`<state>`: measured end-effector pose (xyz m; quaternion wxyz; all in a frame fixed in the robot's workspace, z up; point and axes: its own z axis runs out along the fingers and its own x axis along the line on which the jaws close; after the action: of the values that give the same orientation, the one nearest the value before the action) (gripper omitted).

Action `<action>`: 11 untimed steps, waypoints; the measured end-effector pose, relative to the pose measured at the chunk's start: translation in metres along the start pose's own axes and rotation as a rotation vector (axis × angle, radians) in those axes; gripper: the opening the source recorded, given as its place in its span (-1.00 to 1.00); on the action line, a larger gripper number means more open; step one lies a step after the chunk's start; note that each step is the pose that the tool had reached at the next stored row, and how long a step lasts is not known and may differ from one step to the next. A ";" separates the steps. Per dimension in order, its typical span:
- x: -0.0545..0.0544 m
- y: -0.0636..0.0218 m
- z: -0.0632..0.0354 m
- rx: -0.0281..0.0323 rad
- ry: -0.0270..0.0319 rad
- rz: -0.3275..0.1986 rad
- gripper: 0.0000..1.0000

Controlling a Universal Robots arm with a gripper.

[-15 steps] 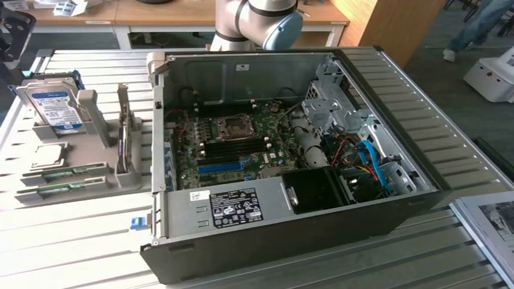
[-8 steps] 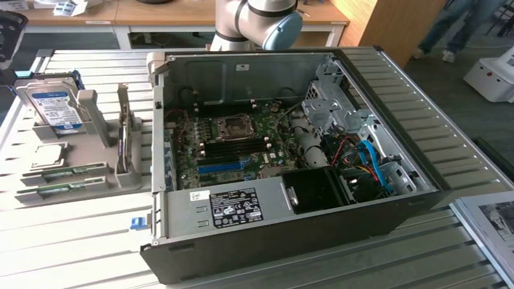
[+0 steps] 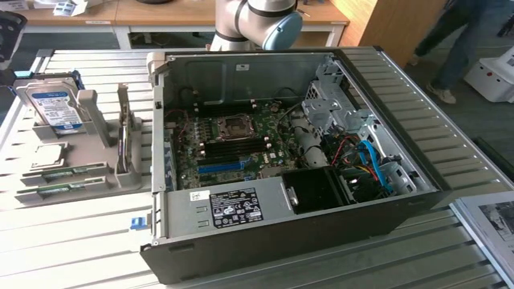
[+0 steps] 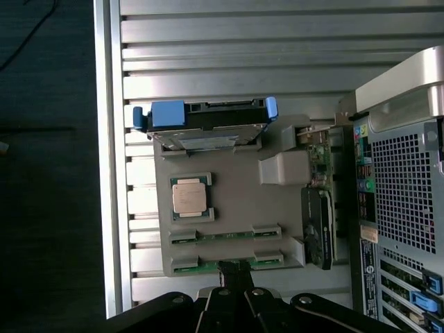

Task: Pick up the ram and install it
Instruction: 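Reach for the ram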

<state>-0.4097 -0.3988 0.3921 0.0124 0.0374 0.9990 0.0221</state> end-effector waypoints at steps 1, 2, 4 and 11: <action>0.000 0.0000 0.0002 0.0000 0.0003 0.000 -0.80; 0.000 0.0000 0.0006 0.0000 0.0009 0.000 -0.80; 0.000 0.0000 0.0009 0.0002 0.0020 0.000 -0.80; 0.000 -0.0003 0.0011 0.0000 0.0019 0.000 -0.80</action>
<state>-0.4097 -0.3991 0.3910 0.0115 0.0374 0.9990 0.0221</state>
